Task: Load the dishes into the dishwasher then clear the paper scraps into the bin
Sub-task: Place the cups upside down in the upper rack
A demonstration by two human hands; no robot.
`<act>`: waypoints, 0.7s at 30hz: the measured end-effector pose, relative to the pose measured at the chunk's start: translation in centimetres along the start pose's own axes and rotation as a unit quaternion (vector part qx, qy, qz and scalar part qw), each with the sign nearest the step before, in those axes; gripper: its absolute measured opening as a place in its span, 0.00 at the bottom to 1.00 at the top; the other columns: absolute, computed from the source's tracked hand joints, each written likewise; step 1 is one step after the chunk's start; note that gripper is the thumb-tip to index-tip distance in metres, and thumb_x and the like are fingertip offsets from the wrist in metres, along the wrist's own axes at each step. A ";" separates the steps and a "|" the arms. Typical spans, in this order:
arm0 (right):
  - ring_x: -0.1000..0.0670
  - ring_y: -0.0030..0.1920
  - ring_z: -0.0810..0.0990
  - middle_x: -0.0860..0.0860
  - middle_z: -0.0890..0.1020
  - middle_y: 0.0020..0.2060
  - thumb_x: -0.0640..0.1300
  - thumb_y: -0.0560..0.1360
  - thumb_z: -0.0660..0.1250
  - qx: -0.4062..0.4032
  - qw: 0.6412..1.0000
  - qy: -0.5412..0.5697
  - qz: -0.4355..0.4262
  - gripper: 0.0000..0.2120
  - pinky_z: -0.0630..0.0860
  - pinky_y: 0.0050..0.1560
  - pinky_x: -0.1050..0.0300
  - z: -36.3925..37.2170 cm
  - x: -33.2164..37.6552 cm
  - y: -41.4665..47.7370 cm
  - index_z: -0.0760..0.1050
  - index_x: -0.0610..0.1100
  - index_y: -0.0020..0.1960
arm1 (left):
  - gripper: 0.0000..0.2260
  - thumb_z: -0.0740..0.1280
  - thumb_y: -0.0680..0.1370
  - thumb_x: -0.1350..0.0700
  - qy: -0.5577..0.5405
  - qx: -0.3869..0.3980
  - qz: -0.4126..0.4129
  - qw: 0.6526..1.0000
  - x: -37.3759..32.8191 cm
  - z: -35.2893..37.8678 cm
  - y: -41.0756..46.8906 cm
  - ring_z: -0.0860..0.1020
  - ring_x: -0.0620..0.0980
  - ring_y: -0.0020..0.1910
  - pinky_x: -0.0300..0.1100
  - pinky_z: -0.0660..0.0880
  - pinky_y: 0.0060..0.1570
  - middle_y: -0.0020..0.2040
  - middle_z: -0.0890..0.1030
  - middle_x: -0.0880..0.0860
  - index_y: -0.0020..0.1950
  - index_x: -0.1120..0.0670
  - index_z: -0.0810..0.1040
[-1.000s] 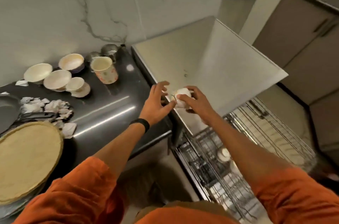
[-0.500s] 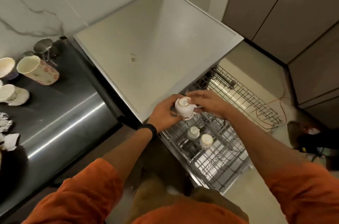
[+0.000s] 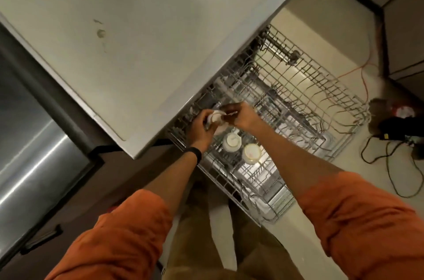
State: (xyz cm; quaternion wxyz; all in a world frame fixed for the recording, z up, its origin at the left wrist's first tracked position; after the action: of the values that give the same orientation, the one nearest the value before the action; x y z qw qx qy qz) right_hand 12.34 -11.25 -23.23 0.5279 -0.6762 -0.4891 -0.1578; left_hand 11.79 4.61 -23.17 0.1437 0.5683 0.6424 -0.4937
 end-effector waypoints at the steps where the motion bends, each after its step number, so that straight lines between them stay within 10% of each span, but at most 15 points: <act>1: 0.46 0.54 0.83 0.43 0.84 0.56 0.34 0.75 0.73 -0.009 1.000 -0.002 0.000 0.15 0.78 0.59 0.54 0.4 -0.8 0.9 0.81 0.38 0.62 | 0.11 0.72 0.78 0.57 -0.002 -0.004 -0.006 1.000 0.6 0.6 0.6 0.79 0.53 0.55 0.55 0.78 0.57 0.55 0.81 0.51 0.59 0.50 0.78; 10: 0.45 0.61 0.82 0.45 0.83 0.61 0.32 0.75 0.70 0.017 0.996 -0.082 0.025 0.19 0.78 0.63 0.50 4.6 -4.7 3.1 0.80 0.41 0.65 | 0.15 0.68 0.79 0.66 0.026 0.019 -0.078 0.996 5.4 3.0 1.5 0.77 0.50 0.59 0.43 0.73 0.53 0.59 0.79 0.50 0.62 0.52 0.75; 21: 0.44 0.64 0.79 0.44 0.80 0.65 0.37 0.81 0.64 -0.044 0.992 -0.103 0.063 0.17 0.74 0.61 0.55 3.8 -5.3 0.8 0.74 0.42 0.70 | 0.18 0.66 0.81 0.62 0.099 0.042 -0.061 0.992 4.0 2.9 1.4 0.76 0.55 0.65 0.57 0.76 0.63 0.67 0.78 0.53 0.70 0.51 0.73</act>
State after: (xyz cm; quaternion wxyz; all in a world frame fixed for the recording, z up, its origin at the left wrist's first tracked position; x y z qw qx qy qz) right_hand 9.39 -10.53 -29.04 0.4533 -0.7410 -0.4898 -0.0751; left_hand 10.71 4.49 -28.19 0.0248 0.5792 0.6657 -0.4698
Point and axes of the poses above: each hand's wrist, its own y-axis towards the middle knuckle, its own z-axis out of the palm, x = y × z, the point moved 6 cm from there along y, towards the middle knuckle
